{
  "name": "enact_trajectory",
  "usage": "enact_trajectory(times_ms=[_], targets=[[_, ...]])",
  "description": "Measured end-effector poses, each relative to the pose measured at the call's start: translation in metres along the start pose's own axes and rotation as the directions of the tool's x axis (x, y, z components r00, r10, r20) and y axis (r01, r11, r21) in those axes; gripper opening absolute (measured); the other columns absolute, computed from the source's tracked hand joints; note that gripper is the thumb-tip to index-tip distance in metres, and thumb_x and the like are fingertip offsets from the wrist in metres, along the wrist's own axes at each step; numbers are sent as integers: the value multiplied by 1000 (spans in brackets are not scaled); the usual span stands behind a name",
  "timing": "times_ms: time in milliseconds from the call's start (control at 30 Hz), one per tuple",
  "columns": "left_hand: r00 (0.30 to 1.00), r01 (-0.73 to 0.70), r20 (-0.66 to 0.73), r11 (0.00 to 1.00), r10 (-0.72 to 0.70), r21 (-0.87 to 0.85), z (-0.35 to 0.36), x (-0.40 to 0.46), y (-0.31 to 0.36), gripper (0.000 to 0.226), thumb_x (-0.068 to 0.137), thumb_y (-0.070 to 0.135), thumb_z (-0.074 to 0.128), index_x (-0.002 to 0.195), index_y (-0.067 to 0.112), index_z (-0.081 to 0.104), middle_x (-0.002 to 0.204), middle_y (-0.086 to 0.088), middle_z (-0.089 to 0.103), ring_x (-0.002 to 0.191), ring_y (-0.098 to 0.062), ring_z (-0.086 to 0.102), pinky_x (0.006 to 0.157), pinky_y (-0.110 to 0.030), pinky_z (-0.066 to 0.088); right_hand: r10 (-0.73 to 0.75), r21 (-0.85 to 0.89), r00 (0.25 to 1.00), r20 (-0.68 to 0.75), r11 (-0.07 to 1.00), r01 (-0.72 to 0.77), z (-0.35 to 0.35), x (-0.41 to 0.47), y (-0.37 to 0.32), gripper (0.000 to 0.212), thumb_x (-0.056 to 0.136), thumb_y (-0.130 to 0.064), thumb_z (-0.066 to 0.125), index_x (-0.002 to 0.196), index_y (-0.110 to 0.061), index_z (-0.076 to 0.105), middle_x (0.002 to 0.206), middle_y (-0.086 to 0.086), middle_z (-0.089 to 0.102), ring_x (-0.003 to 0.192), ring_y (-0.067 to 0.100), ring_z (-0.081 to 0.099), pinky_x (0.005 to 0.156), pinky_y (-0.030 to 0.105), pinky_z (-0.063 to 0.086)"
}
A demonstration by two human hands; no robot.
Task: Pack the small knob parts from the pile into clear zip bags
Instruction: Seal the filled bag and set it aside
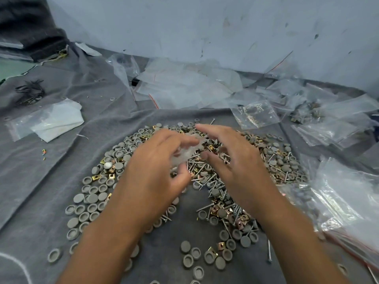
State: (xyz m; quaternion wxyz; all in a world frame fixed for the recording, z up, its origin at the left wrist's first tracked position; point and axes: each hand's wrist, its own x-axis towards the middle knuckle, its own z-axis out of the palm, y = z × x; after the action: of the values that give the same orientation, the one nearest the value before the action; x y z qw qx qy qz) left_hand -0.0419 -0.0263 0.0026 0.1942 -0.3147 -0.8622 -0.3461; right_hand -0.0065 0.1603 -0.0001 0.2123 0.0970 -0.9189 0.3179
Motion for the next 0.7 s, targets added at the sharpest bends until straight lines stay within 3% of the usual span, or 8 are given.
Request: enact_trajectory(times_ms=[67,167,300,367,433,533,600,700], targets=[[990,-55,-135,993,40,-105,-3,0,4,35,83,9,71,113,27,68,104,19,66,98,5,61,87,-7,42,-9,112,993,-119,993,22,-1,3,-5,24,103,-28,60,126,-29,66,120,-17,67,114,5,61,95,33,53],[967,46,-204,894,-151,-446,-5,1,8,33,83,14,76,105,35,64,99,15,72,96,-6,69,84,-16,50,78,375,981,-179,927,-5,-9,5,-11,11,100,-31,63,105,-29,72,97,-13,73,91,8,69,78,18,52],[889,321,83,484,-450,-814,-5,6,5,40,67,25,86,103,22,68,93,-1,77,87,-15,73,72,-20,56,164,629,978,-129,776,-47,-15,-1,-13,11,97,-33,63,100,-30,73,93,-1,73,83,15,71,69,22,59],[854,394,149,432,-498,-811,-4,7,2,43,63,28,83,102,19,69,91,-2,77,85,-15,74,71,-19,56,235,657,963,-128,748,-95,-12,-6,-11,10,97,-31,62,98,-31,72,91,-1,73,81,13,71,66,20,58],[857,388,84,528,-509,-756,-3,6,2,38,66,26,84,99,20,67,87,1,78,82,-14,74,72,-22,58,284,636,951,-120,758,-146,-8,-10,-10,10,96,-33,60,96,-33,71,91,-2,73,80,12,70,67,19,57],[907,263,-177,843,-381,-468,-1,2,3,25,76,25,83,90,31,64,84,13,74,83,-9,71,76,-21,54,314,560,941,-124,805,-195,-3,-13,-8,12,97,-40,58,97,-33,69,91,-6,70,81,9,65,67,16,52],[918,211,-226,883,-327,-419,1,0,5,21,80,25,81,86,34,63,86,13,72,87,-12,70,77,-24,53,321,544,937,-136,815,-201,-3,-12,-7,13,99,-42,57,98,-34,68,94,-6,68,85,7,65,69,16,51],[922,201,-179,819,-344,-537,2,1,7,21,82,23,80,87,34,62,88,6,72,88,-17,70,77,-31,56,335,586,932,-140,787,-195,-3,-11,-9,14,100,-41,56,98,-32,67,98,-4,68,86,7,66,69,19,54]])
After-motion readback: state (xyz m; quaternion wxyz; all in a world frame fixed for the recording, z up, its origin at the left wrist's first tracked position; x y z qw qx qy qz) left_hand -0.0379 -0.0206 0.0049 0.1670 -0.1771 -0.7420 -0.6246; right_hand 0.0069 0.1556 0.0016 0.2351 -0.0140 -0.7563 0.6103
